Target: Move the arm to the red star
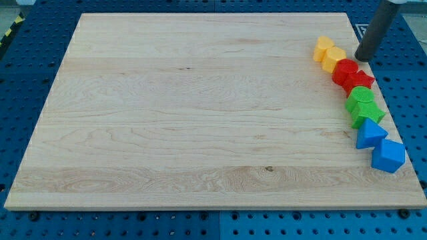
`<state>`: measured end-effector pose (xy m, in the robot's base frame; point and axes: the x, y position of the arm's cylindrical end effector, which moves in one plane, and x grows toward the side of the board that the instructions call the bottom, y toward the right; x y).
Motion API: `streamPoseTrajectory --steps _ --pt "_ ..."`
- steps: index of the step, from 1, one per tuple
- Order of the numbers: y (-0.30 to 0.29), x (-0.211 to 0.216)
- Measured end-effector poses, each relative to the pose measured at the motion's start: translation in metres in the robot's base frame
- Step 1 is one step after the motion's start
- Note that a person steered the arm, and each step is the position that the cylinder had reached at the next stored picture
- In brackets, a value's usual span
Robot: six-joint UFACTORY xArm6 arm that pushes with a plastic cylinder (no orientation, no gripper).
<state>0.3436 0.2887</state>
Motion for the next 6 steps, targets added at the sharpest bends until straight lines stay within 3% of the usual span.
streamPoseTrajectory --steps 6 --pt "0.002 0.033"
